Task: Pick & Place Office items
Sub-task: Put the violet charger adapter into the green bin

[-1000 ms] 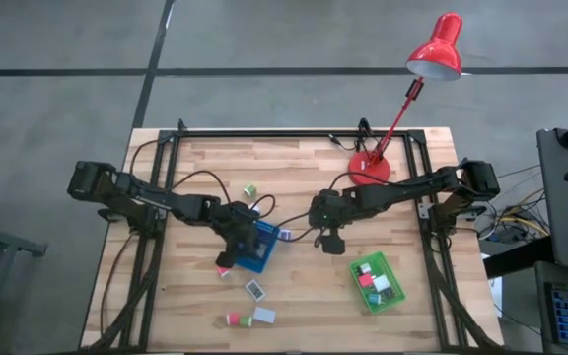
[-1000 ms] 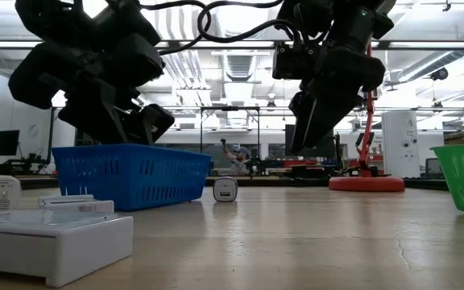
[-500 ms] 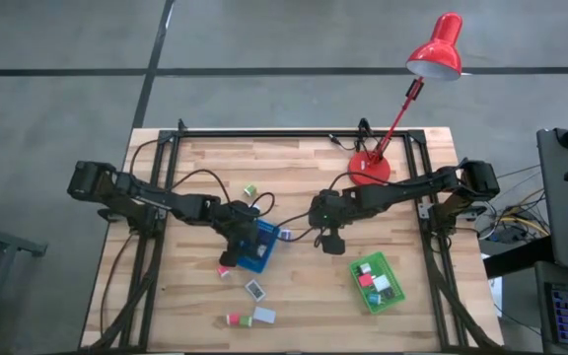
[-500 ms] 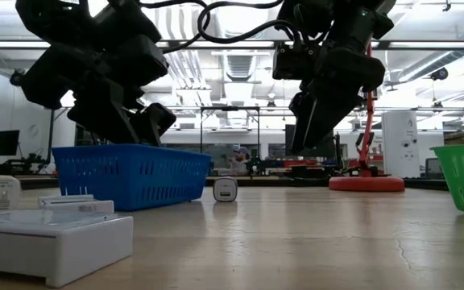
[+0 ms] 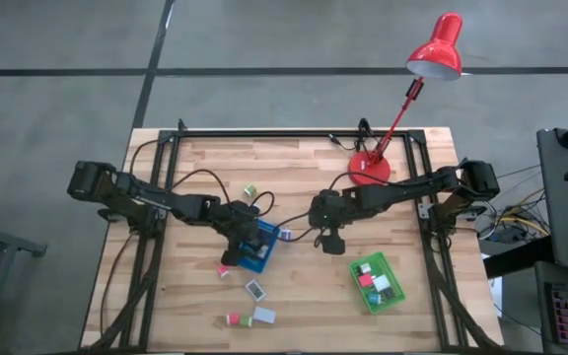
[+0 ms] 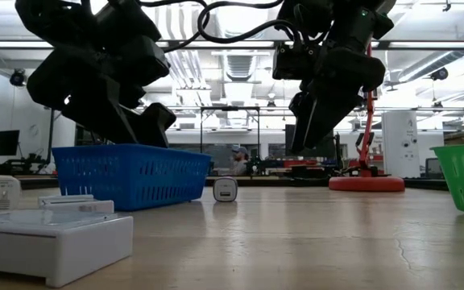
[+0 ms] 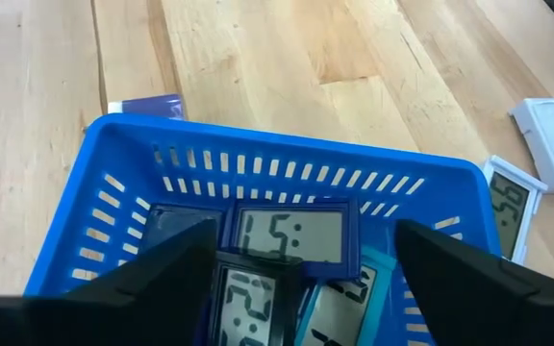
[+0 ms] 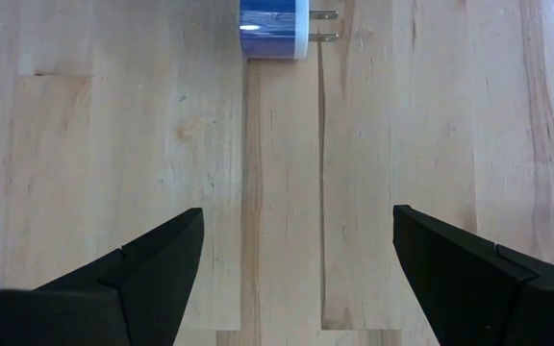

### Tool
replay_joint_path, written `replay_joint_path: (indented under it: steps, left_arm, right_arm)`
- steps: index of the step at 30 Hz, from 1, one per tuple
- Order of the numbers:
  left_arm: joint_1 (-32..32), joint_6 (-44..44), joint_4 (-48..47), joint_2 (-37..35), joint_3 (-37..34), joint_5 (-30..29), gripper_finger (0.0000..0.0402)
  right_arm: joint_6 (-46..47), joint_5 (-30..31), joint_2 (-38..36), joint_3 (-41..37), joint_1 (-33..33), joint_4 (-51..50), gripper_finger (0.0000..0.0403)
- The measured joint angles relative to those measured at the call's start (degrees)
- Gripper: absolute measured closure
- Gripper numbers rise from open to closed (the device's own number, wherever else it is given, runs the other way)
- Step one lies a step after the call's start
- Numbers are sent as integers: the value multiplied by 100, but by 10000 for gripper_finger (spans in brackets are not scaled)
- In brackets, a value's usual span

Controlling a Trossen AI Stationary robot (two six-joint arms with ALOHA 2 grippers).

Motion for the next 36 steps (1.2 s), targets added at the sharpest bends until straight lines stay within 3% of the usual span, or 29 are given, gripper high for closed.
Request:
replay_joint_path:
  steps: [11,27,36]
  left_arm:
    - [-1,105,-1,-45,0,-153,74]
    - [0,425,3,-1288,-134,-1083,75]
    - [0,439,1243,-2320,-1055,-1662,76]
  right_arm:
    - [0,-94,0,-13,17,144,77]
    - [-23,-153,0,-269,39,702,77]
    - [-131,-190,-7,-475,146,1476,77]
